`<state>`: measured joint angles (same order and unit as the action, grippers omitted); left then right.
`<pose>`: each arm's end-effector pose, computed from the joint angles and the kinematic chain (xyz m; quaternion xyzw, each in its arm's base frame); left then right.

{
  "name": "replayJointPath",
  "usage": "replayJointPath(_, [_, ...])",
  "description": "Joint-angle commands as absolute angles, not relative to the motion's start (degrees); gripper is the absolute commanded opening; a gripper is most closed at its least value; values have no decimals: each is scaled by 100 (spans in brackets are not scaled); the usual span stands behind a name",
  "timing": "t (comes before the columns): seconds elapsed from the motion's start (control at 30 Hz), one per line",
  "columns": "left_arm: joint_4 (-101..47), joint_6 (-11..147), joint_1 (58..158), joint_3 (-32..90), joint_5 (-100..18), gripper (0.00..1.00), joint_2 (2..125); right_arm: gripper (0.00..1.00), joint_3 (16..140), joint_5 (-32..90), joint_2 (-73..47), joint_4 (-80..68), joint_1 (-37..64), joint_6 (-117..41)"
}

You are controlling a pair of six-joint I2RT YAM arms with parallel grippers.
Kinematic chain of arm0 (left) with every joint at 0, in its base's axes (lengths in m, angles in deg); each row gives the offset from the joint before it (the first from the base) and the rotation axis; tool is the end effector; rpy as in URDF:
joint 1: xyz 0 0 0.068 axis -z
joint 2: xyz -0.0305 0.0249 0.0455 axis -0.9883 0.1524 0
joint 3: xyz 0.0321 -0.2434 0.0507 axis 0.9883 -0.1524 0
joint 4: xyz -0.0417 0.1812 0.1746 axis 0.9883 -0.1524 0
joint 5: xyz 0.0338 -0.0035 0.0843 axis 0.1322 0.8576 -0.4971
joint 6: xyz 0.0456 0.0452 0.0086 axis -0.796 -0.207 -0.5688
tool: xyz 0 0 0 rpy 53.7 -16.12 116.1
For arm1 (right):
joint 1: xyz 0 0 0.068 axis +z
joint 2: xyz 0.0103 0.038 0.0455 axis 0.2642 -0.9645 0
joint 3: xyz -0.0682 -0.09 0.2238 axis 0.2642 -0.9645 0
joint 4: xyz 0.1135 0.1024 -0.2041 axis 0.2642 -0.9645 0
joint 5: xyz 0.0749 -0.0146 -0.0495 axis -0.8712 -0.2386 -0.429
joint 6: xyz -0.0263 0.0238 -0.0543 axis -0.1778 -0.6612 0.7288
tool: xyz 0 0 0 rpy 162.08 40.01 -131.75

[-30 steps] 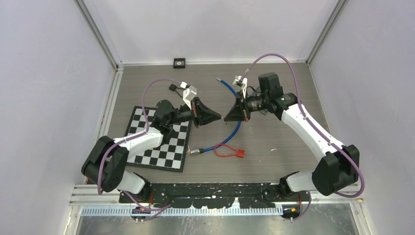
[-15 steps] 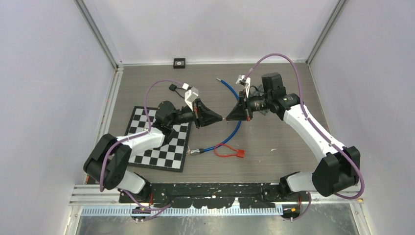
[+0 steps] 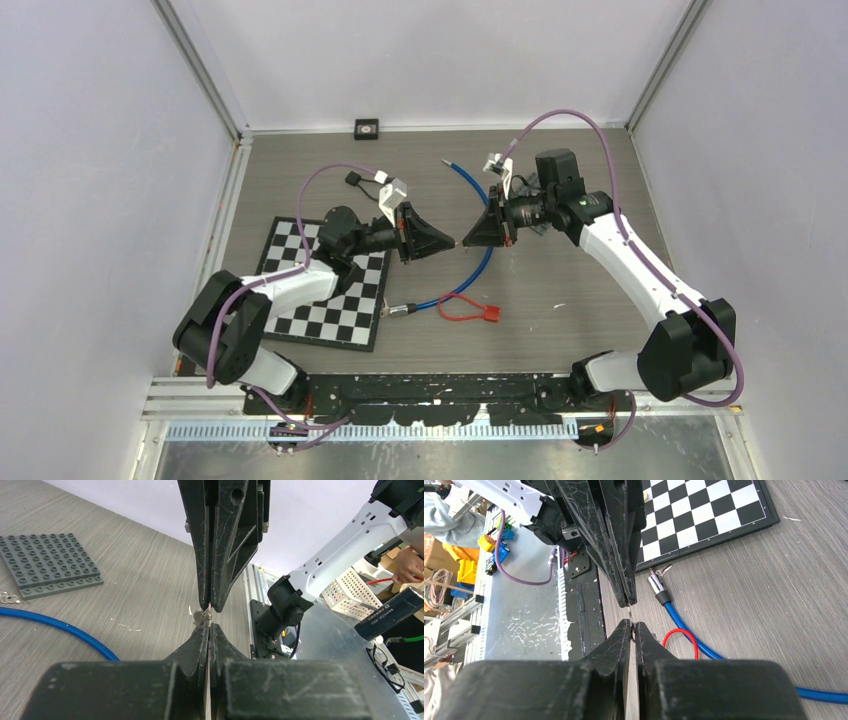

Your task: Unlock with the key

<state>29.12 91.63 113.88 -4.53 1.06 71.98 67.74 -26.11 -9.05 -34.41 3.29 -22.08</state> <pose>0.2394 -0.1994 0.2496 0.3206 0.5711 -0.6125 0.4427 0.2572 0.1340 0.2960 -0.3963 0.7022 0.4981 0.3189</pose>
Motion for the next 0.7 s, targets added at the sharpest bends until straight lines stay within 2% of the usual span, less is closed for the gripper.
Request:
replayJointPath(0.0, [3326, 9336, 11356, -476, 237, 0, 7278, 15, 6790, -2778, -796, -3139, 235, -2330])
replayJointPath(0.27, [3455, 9407, 11357, -503, 211, 0, 7252, 18, 6749, -2762, -817, -3099, 242, -2365])
replayJointPath(0.47, [3461, 9409, 11358, -502, 196, 0, 7228, 27, 6722, -2767, -837, -3105, 290, -2334])
replayJointPath(0.67, [3460, 9417, 11358, -497, 213, 0, 7252, 32, 6730, -2749, -889, -3121, 416, -2304])
